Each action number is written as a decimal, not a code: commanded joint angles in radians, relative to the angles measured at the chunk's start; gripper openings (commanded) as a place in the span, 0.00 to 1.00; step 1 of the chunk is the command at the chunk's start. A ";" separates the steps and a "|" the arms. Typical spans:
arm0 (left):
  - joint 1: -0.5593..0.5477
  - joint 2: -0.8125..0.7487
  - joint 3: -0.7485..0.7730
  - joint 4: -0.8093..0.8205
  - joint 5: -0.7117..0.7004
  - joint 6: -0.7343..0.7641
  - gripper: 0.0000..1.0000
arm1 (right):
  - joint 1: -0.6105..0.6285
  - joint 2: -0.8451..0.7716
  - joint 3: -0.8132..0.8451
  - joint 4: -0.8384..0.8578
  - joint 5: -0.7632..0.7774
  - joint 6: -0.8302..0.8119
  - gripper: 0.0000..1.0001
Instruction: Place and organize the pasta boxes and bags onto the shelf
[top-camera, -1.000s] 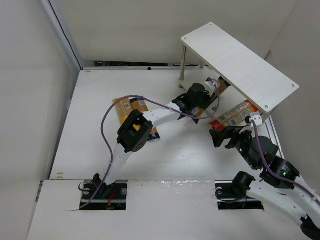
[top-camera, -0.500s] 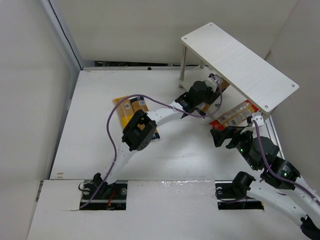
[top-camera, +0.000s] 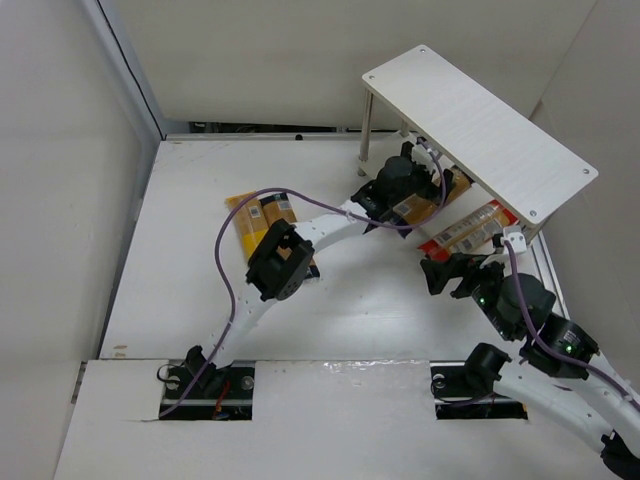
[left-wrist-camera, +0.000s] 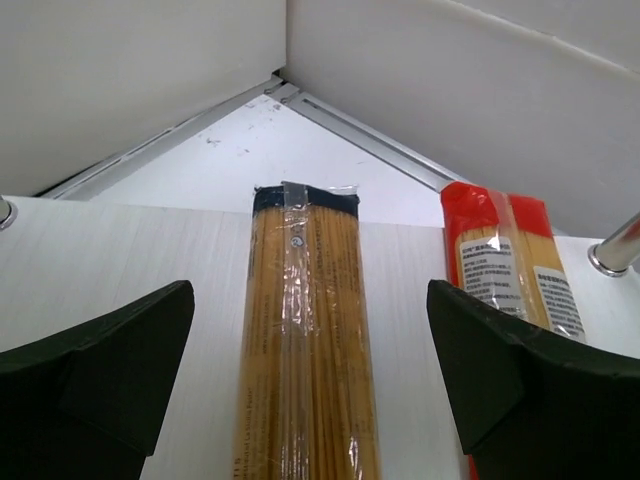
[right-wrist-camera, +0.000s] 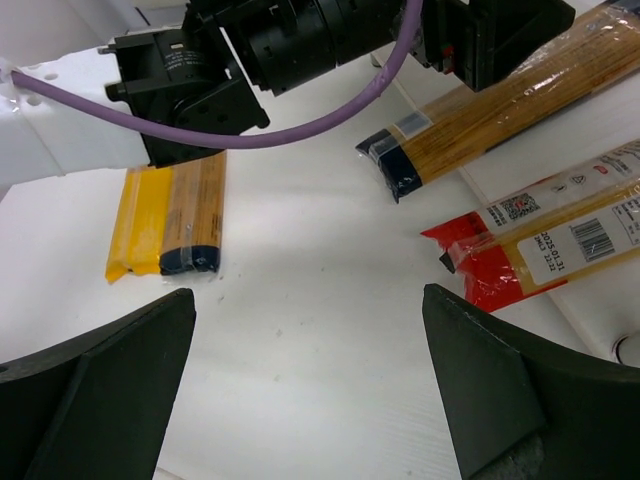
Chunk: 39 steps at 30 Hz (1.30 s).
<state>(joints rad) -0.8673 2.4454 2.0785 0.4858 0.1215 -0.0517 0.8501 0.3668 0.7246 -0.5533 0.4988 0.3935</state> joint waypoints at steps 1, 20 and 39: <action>0.004 -0.117 0.016 -0.002 -0.019 -0.004 1.00 | -0.006 0.003 -0.001 0.009 0.017 0.008 0.99; 0.240 -1.239 -1.166 -0.803 -0.646 -0.877 1.00 | -0.006 0.833 0.223 0.321 -0.330 -0.179 0.99; 0.261 -1.664 -1.307 -1.152 -0.732 -1.091 1.00 | 0.023 1.985 1.243 0.150 -0.292 -0.205 0.99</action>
<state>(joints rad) -0.6067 0.8146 0.7792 -0.6281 -0.5560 -1.1114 0.8654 2.3299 1.8797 -0.3145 0.1383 0.1539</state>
